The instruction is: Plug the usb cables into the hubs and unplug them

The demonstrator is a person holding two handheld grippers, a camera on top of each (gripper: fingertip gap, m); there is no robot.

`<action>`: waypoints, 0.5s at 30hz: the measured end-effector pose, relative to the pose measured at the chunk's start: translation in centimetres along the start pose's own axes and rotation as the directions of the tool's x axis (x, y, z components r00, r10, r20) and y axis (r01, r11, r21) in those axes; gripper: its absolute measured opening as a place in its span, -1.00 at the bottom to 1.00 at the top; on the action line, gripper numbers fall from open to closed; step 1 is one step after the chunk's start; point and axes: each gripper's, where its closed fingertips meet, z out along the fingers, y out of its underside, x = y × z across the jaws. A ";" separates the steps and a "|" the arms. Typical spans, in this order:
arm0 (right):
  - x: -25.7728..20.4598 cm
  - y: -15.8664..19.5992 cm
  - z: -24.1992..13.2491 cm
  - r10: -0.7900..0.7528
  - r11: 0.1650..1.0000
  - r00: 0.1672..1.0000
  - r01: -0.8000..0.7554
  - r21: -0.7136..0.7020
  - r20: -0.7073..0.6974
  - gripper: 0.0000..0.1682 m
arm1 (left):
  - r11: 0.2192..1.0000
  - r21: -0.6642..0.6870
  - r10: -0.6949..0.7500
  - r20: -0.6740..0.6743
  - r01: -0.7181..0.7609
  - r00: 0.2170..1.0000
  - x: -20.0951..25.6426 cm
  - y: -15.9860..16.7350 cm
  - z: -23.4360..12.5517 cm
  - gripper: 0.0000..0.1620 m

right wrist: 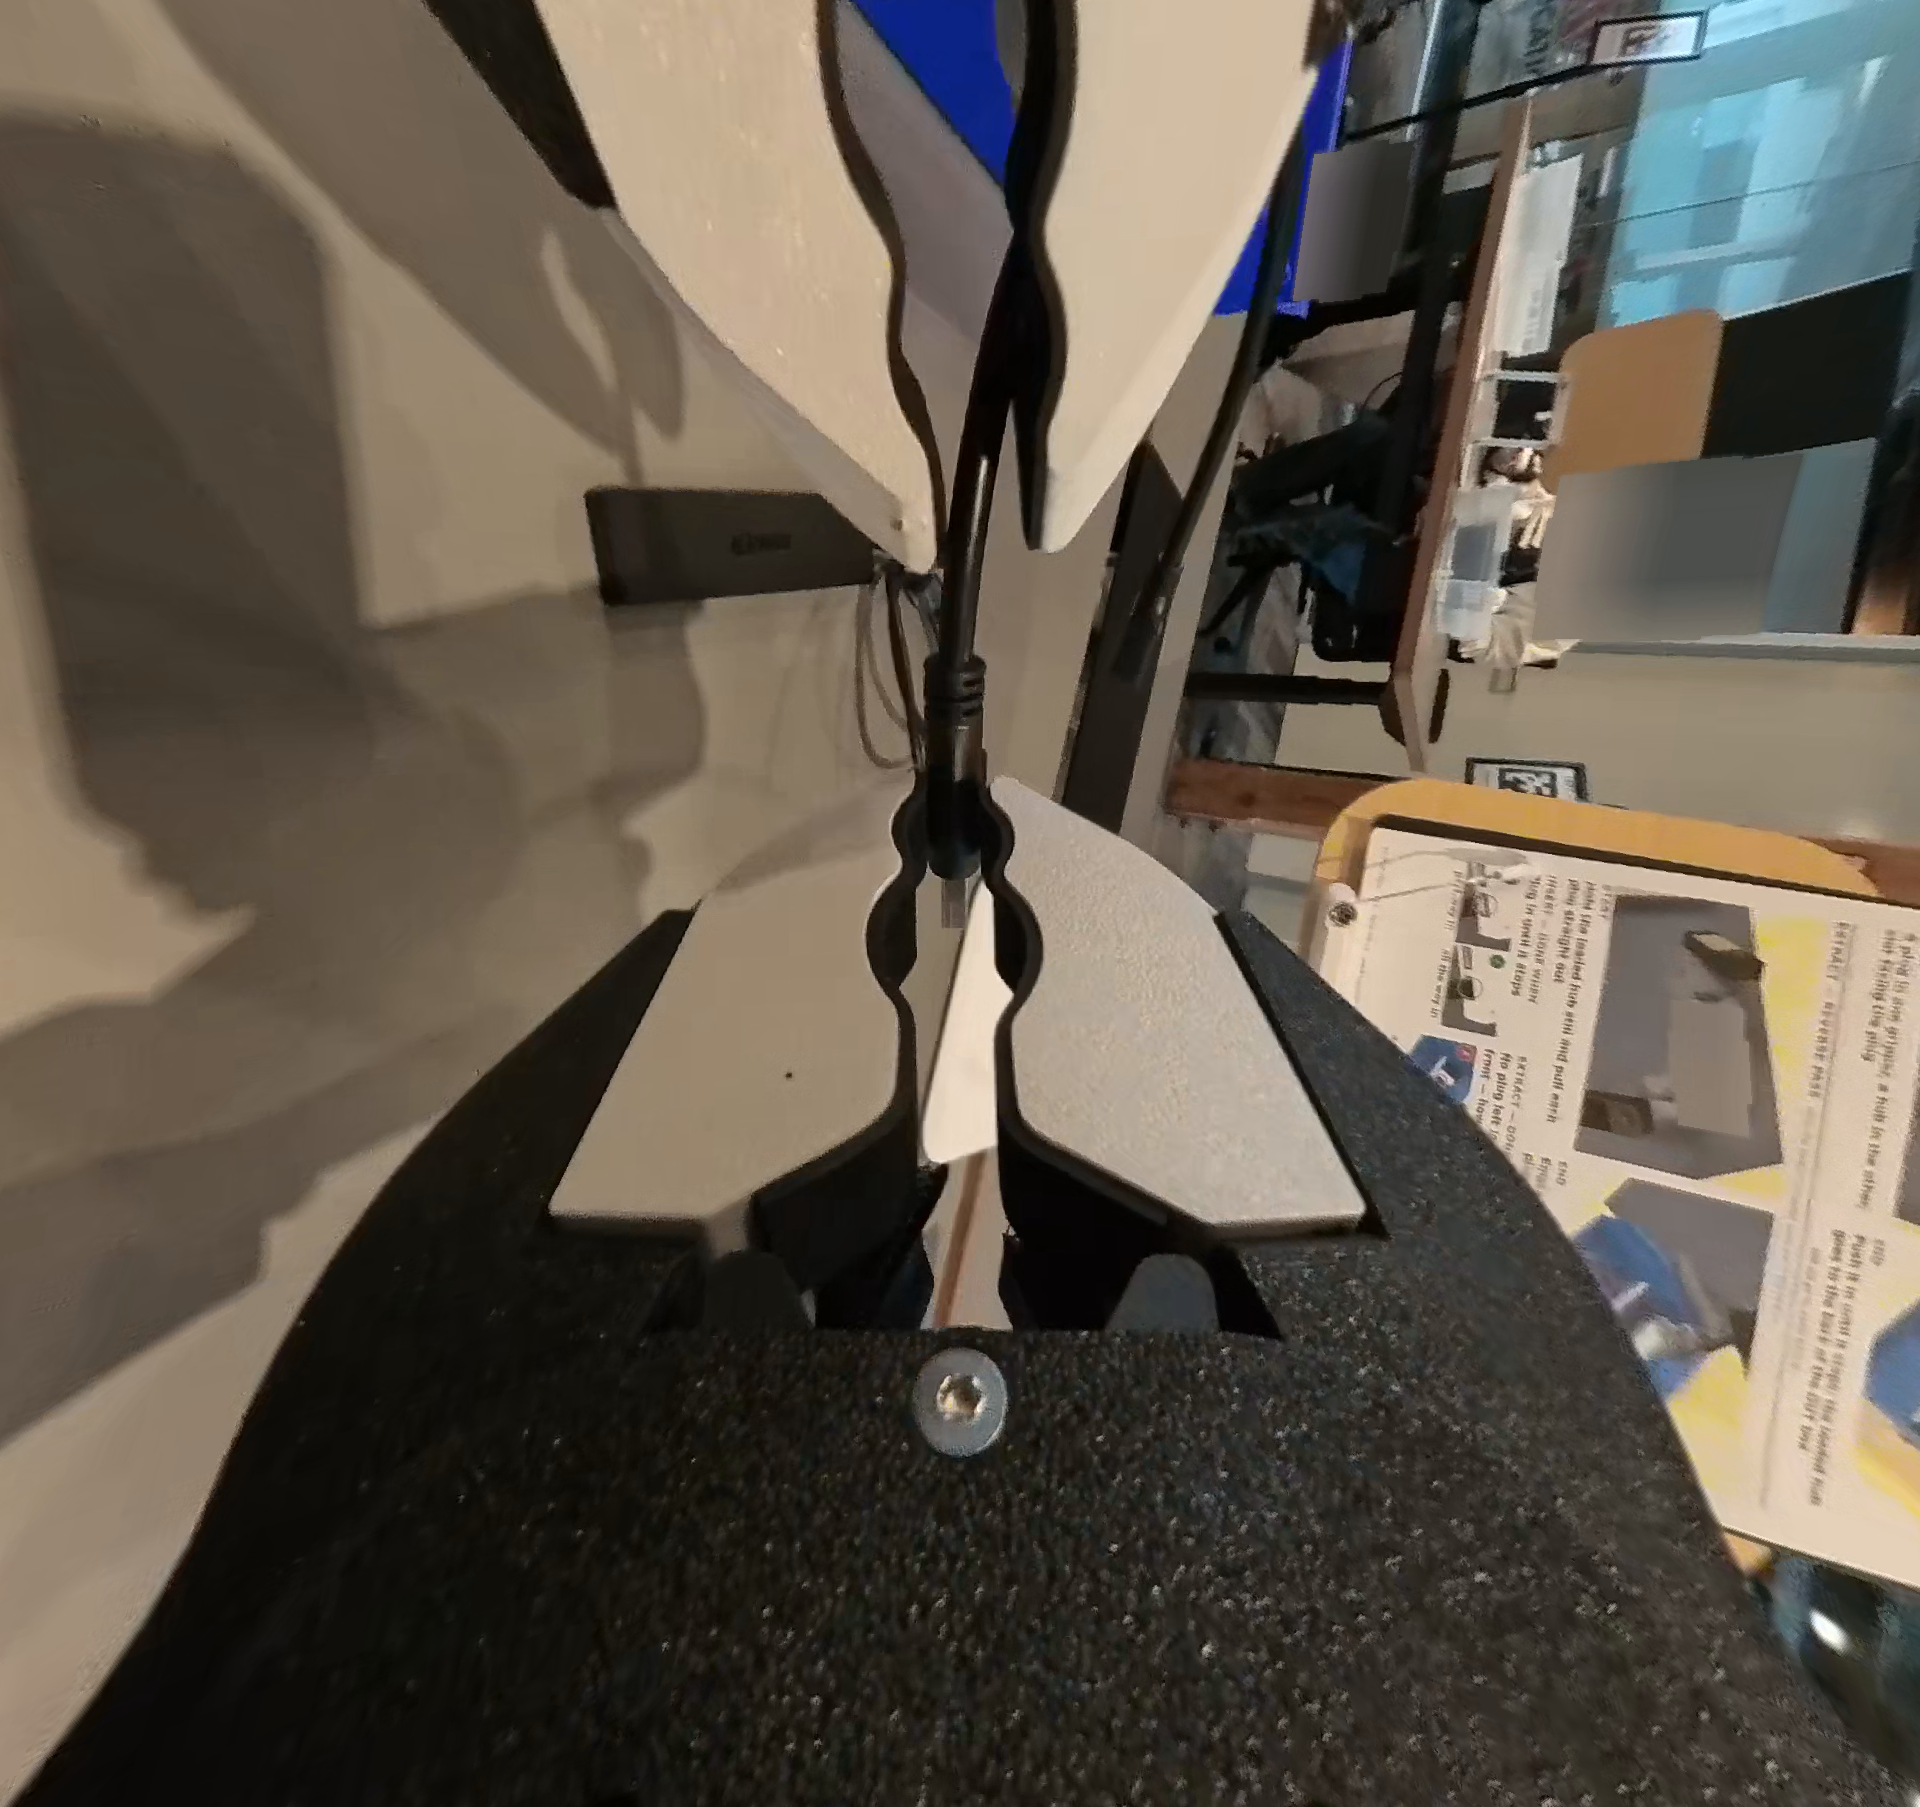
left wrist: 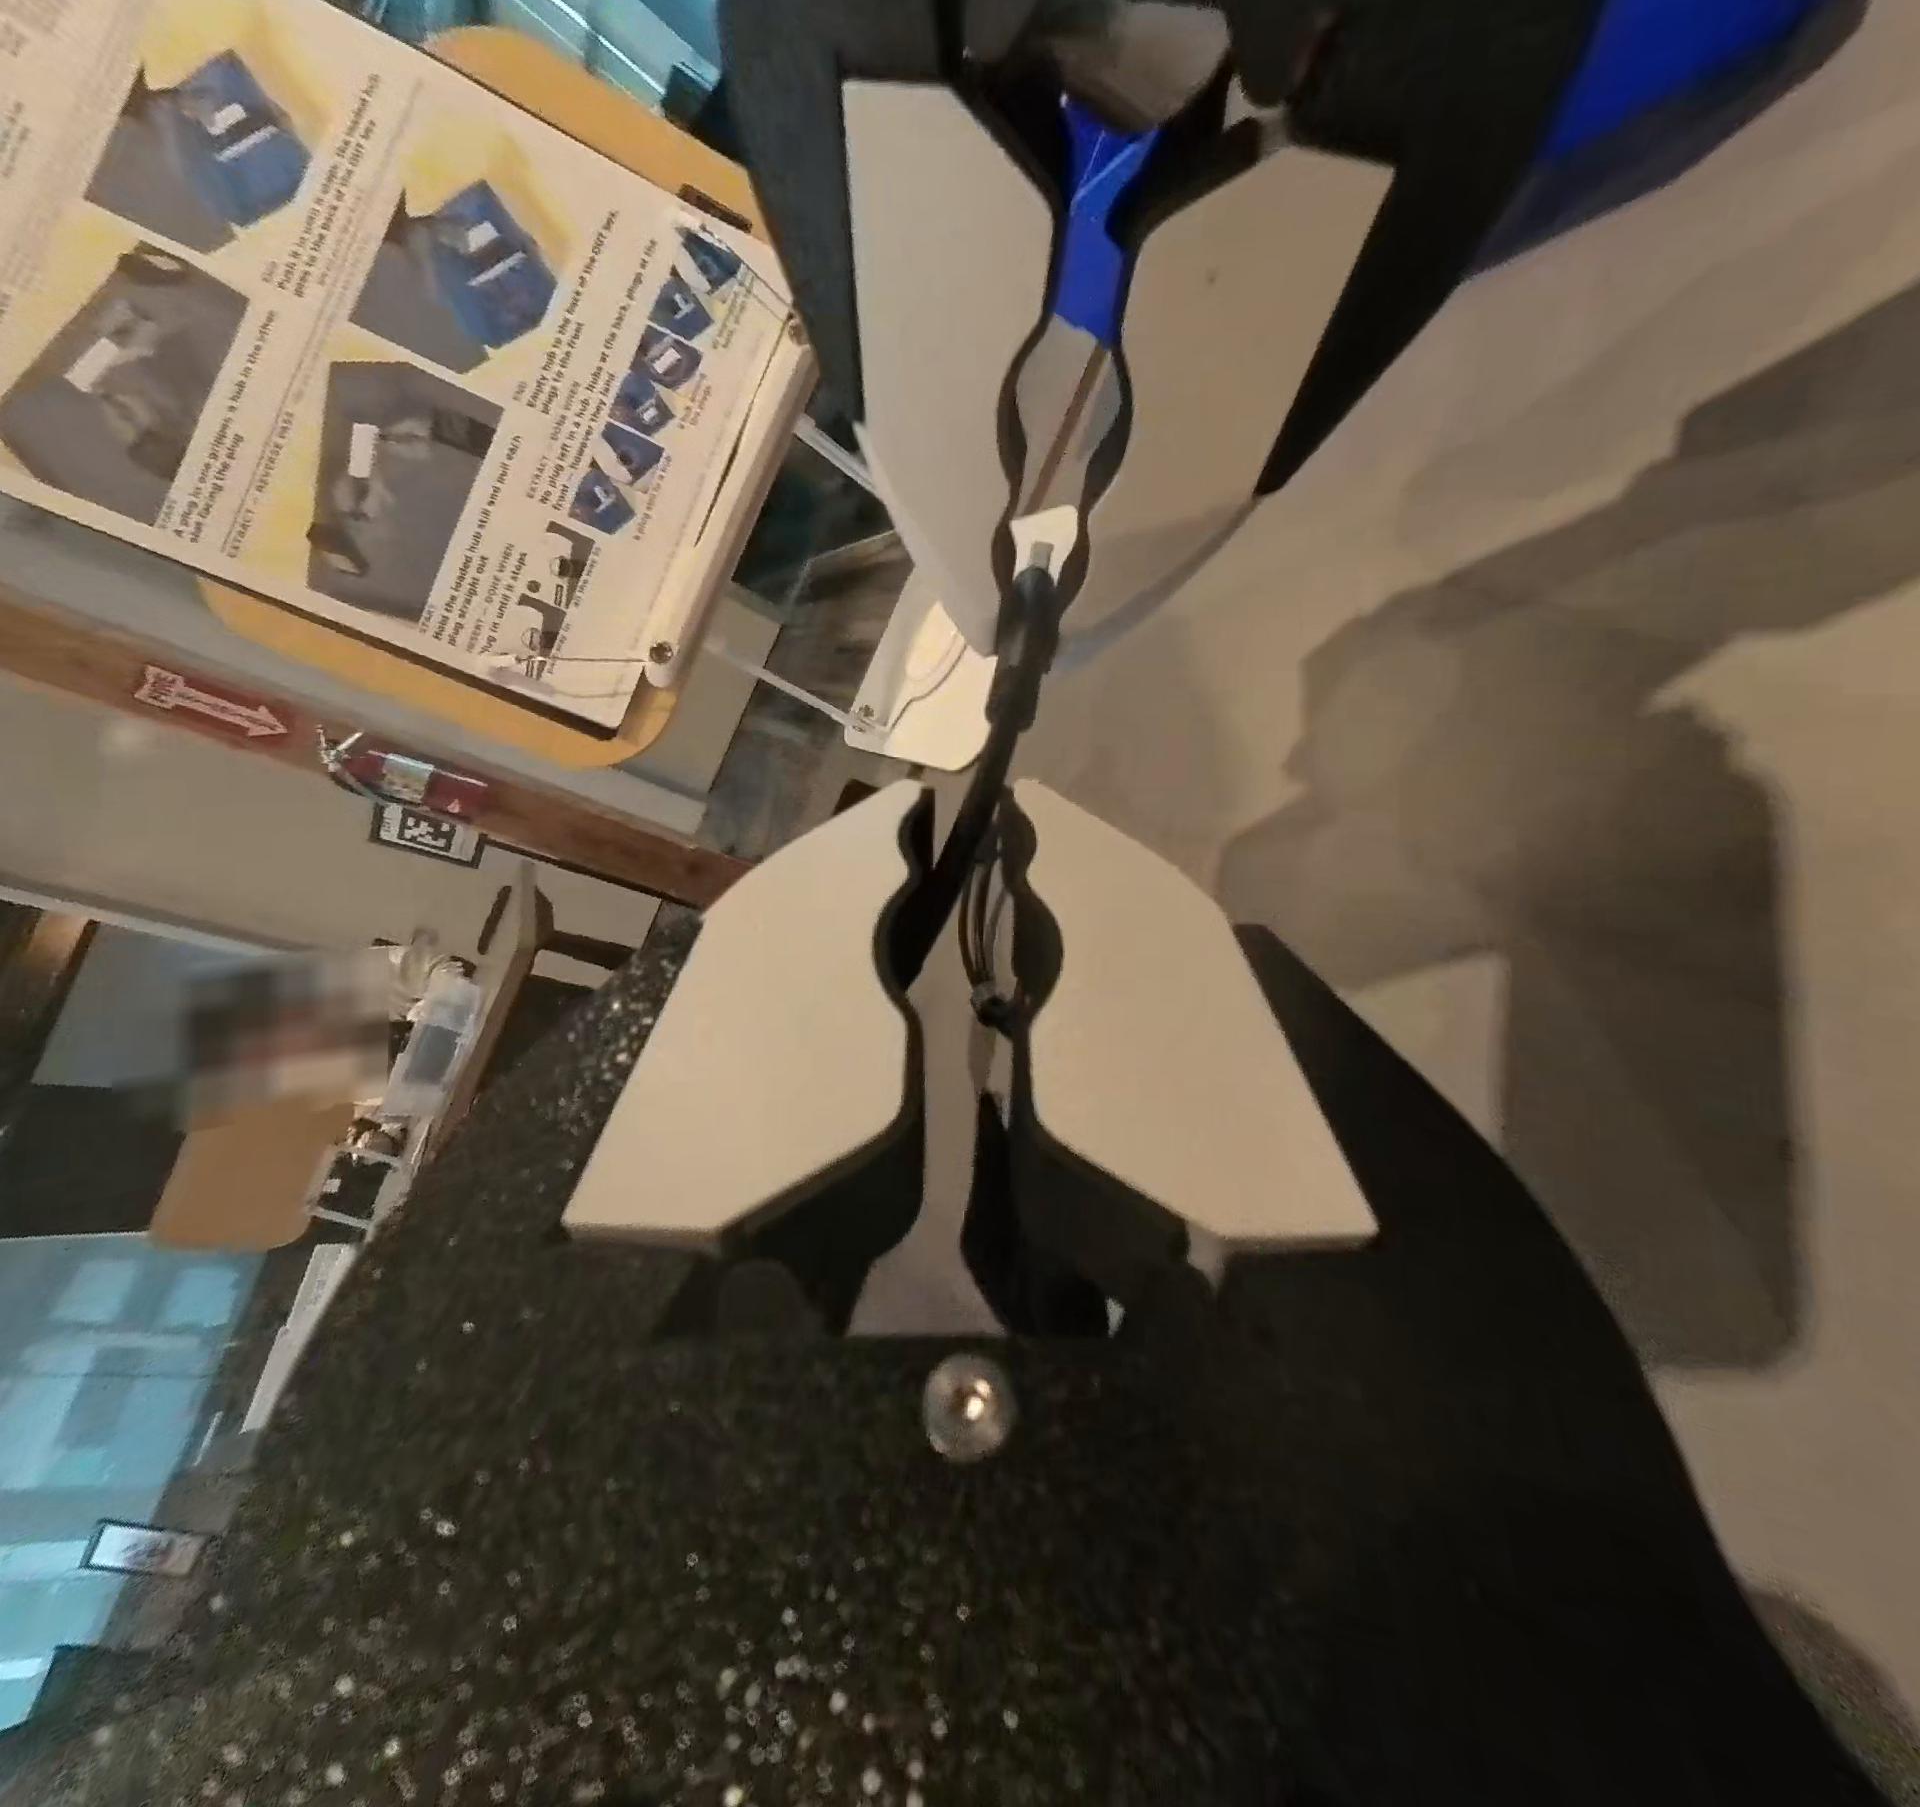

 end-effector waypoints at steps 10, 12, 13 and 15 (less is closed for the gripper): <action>1.6 -1.6 -1.2 0.107 0.974 0.992 -0.089 0.207 -0.074 -0.77 | 0.991 0.083 -0.099 -0.032 0.102 0.995 -0.4 0.0 -1.1 -0.94; 1.6 -1.8 -1.7 0.203 0.938 0.979 -0.195 0.286 0.003 -0.66 | 0.981 0.120 -0.145 -0.050 0.150 0.988 -0.7 -0.2 -1.5 -0.94; 1.6 -2.0 -2.1 0.251 0.908 0.966 -0.254 0.333 0.053 -0.61 | 0.974 0.138 -0.170 -0.068 0.178 0.983 -0.7 -0.3 -1.7 -0.94; 1.7 -2.1 -2.8 0.326 0.839 0.935 -0.354 0.414 0.139 -0.55 | 0.955 0.184 -0.216 -0.110 0.233 0.970 -0.8 -0.6 -2.2 -0.94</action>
